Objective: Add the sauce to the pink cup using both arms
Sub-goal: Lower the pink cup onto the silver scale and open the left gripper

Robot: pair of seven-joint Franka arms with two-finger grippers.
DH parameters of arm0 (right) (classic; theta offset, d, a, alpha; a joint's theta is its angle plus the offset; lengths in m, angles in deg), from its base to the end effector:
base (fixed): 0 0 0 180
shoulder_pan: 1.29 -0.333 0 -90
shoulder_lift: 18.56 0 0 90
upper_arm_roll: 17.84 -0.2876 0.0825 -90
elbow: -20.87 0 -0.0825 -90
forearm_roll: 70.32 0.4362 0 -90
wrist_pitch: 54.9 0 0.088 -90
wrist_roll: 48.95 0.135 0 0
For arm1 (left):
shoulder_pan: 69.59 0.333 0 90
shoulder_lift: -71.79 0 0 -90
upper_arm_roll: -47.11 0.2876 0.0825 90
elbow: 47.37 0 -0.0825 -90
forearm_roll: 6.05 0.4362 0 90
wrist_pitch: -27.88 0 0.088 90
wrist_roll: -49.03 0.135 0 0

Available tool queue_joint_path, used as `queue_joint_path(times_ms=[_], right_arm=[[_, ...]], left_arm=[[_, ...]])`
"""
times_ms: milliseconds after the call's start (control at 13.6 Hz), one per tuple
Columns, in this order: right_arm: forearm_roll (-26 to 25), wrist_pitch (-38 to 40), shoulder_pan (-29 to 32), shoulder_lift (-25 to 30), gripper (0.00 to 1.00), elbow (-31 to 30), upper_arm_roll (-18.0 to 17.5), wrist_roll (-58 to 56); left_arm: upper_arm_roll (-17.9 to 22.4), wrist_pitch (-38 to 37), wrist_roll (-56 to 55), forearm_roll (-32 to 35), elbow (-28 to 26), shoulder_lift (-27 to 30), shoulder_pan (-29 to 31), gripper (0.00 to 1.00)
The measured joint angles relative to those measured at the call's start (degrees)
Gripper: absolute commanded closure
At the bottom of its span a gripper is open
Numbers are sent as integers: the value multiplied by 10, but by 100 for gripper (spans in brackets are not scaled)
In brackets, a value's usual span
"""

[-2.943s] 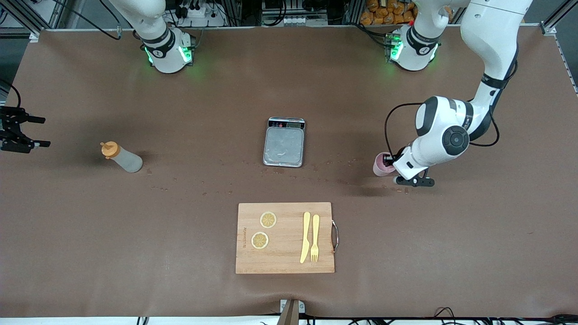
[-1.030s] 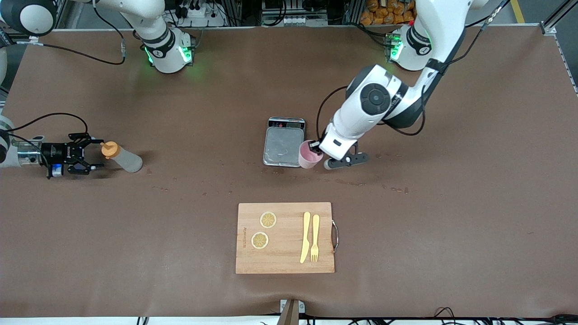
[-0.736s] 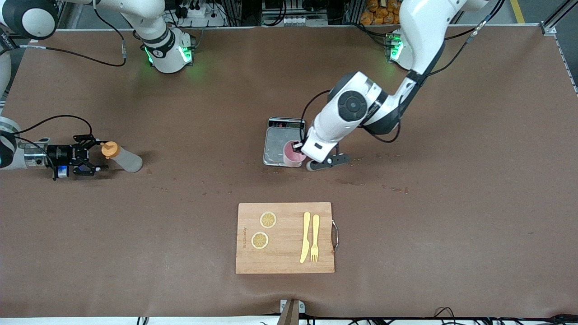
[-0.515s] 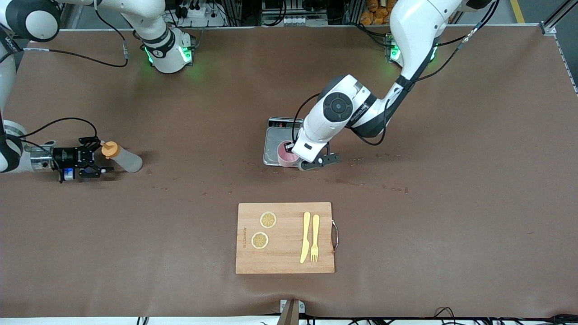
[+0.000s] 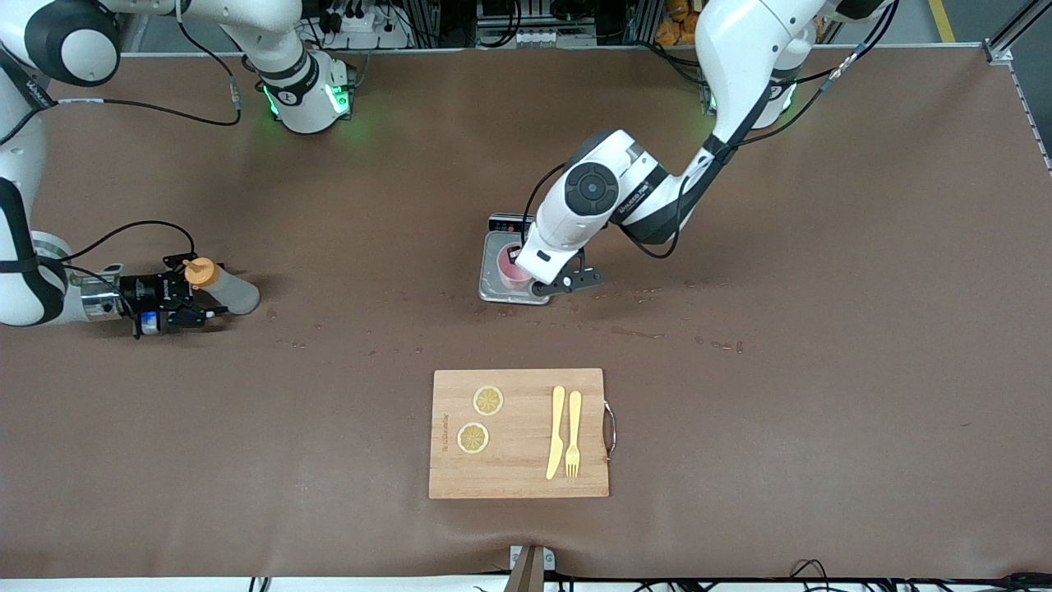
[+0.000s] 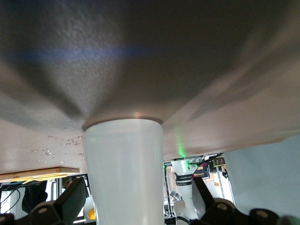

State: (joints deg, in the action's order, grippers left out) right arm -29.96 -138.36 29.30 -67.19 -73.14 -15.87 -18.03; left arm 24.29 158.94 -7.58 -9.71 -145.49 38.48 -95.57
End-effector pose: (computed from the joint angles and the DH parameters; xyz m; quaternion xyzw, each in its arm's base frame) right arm 0.5183 -0.2215 0.0385 -0.6266 0.5478 0.4590 0.3108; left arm 0.4695 -0.5221 0.1953 0.9841 0.1192 -0.0939 0.0926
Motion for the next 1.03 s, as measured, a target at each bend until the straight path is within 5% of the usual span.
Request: queue_joint_path(times_ms=[147, 221, 294, 368, 515, 1030], right_arm=[[1, 0, -5, 0, 5, -3, 0, 0], [1, 0, -6, 0, 19, -3, 0, 0], [1, 0, -6, 0, 30, -3, 0, 0], [1, 0, -6, 0, 39, -3, 0, 0], [3, 0, -6, 0, 58, -2, 0, 0], [4, 0, -10, 3, 55, 4, 0, 16]], left_arm=[[0, -16, 0, 0, 0, -3, -4, 100], [0, -19, 0, 0, 0, -5, -6, 90], [0, -20, 0, 0, 0, -6, -8, 31], [0, -20, -2, 0, 0, -7, -9, 0], [0, -20, -11, 3, 1, -7, -9, 0], [5, -74, 13, 31, 27, 25, 25, 0]])
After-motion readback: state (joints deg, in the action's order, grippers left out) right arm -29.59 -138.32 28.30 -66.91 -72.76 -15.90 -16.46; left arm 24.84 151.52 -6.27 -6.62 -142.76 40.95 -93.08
